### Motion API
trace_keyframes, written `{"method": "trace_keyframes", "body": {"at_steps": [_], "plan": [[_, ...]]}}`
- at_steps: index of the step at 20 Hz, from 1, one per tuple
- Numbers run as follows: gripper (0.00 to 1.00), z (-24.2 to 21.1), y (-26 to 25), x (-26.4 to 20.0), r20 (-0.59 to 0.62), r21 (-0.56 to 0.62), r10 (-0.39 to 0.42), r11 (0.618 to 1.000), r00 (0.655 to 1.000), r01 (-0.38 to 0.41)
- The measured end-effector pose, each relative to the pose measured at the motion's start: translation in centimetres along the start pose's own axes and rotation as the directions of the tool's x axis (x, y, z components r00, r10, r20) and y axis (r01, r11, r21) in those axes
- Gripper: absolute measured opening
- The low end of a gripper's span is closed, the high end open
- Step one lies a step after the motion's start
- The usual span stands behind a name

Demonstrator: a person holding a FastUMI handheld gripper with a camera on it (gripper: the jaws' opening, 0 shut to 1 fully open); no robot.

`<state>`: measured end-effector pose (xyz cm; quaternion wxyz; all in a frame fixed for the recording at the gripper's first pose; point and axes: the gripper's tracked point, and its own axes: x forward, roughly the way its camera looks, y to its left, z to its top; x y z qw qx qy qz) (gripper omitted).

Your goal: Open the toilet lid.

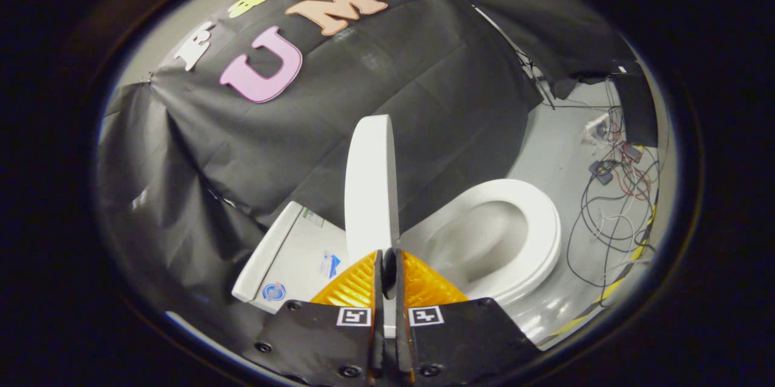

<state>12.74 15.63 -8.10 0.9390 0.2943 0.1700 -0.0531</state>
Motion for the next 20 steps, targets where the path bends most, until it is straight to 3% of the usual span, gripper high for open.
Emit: {"method": "trace_keyframes", "body": {"at_steps": [15,20], "plan": [[0.09,0.0,4.3,-0.5,0.046,-0.092,0.035,0.995,0.998,-0.031],[0.09,-0.1,5.2,-1.0,0.05,-0.189,0.03,0.982,0.998,-0.02]]}}
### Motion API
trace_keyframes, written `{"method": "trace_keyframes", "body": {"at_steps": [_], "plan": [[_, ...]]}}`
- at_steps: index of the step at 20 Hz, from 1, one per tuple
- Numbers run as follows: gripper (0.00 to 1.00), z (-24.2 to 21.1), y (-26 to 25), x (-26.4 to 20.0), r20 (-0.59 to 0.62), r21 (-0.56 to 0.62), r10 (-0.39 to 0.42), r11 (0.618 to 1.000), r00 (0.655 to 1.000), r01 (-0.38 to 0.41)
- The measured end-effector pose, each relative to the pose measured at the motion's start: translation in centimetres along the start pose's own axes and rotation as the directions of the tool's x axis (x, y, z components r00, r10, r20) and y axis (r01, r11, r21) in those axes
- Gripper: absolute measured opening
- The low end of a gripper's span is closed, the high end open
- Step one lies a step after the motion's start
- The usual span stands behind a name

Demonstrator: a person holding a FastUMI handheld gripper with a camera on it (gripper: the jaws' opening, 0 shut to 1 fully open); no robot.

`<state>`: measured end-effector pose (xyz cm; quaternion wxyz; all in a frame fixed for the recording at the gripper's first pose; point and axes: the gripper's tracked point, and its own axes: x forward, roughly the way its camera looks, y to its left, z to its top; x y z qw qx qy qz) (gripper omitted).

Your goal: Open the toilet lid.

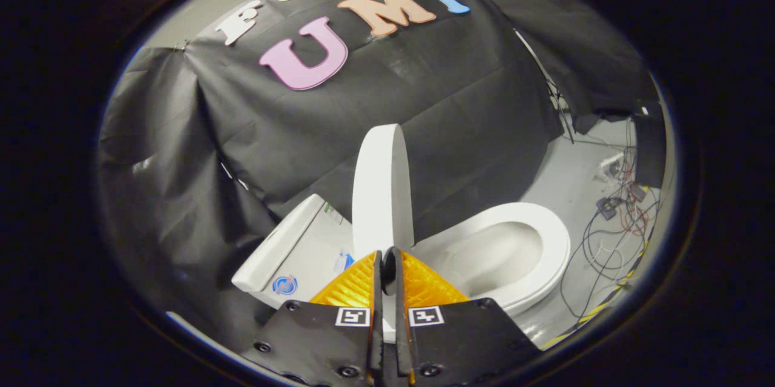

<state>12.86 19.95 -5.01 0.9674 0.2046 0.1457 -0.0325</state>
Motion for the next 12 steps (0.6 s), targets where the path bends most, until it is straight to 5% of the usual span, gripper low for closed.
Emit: {"method": "trace_keyframes", "body": {"at_steps": [7,12], "plan": [[0.09,0.3,1.9,0.2,-0.024,-0.21,-0.019,0.978,1.0,0.013],[0.09,0.1,3.6,0.4,-0.02,-0.244,-0.012,0.97,1.0,0.006]]}}
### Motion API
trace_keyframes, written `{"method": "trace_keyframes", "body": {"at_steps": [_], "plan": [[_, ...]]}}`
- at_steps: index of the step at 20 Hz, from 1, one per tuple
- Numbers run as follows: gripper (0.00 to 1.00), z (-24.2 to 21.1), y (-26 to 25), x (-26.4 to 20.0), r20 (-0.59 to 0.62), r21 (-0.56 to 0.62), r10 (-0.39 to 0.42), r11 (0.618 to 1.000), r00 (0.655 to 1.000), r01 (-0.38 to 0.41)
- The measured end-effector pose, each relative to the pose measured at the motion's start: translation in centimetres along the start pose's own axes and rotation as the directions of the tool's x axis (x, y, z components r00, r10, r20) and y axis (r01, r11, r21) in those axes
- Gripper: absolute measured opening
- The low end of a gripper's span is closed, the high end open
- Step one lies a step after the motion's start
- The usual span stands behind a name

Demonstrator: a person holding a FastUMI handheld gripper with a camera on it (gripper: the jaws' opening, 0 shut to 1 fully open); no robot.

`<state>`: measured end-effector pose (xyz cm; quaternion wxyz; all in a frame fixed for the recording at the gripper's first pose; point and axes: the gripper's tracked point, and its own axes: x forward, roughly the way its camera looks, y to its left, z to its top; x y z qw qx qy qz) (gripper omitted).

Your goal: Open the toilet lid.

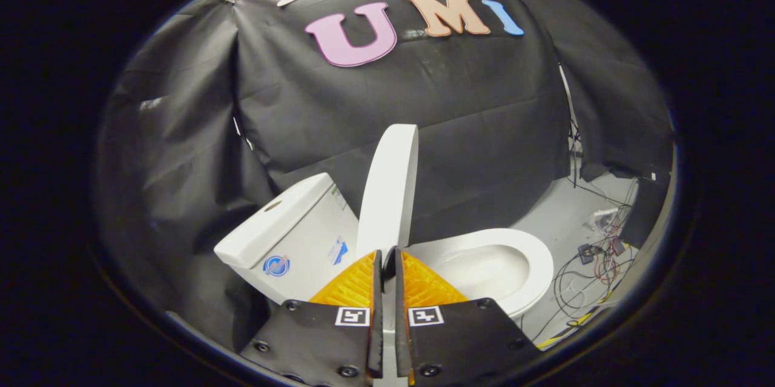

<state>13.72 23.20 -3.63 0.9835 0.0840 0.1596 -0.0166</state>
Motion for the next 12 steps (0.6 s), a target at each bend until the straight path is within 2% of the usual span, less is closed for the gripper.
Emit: {"method": "trace_keyframes", "body": {"at_steps": [7,12], "plan": [[0.09,0.4,3.3,0.3,-0.007,-0.084,0.022,0.996,1.0,-0.022],[0.09,0.4,5.4,0.9,-0.005,-0.094,0.049,0.994,0.999,-0.049]]}}
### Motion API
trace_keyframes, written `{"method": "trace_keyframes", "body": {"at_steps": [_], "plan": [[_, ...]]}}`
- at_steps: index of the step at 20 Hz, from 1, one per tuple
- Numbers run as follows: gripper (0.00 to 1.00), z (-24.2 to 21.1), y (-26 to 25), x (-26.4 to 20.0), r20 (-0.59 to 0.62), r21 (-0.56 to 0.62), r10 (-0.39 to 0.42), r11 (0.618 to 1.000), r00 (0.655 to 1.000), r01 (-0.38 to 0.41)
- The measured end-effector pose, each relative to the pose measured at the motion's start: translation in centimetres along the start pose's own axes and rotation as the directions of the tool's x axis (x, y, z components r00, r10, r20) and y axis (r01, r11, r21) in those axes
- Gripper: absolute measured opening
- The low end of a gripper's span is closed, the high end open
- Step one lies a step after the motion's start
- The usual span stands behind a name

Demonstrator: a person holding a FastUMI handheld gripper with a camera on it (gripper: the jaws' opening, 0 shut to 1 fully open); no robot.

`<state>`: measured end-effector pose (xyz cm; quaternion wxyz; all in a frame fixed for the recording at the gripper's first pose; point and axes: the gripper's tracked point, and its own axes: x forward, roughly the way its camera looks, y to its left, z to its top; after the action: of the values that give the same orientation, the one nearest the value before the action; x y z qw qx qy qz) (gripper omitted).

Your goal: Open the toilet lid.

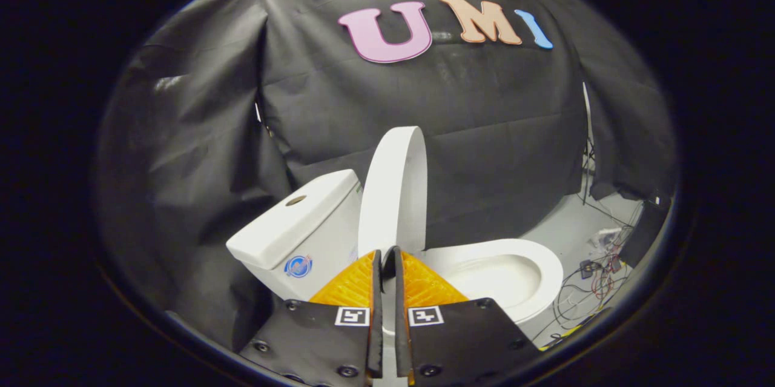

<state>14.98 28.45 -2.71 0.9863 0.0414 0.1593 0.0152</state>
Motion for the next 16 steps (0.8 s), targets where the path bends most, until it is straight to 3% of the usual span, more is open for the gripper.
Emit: {"method": "trace_keyframes", "body": {"at_steps": [16], "plan": [[0.09,0.0,6.7,2.3,-0.008,-0.096,0.051,0.994,0.999,-0.051]]}}
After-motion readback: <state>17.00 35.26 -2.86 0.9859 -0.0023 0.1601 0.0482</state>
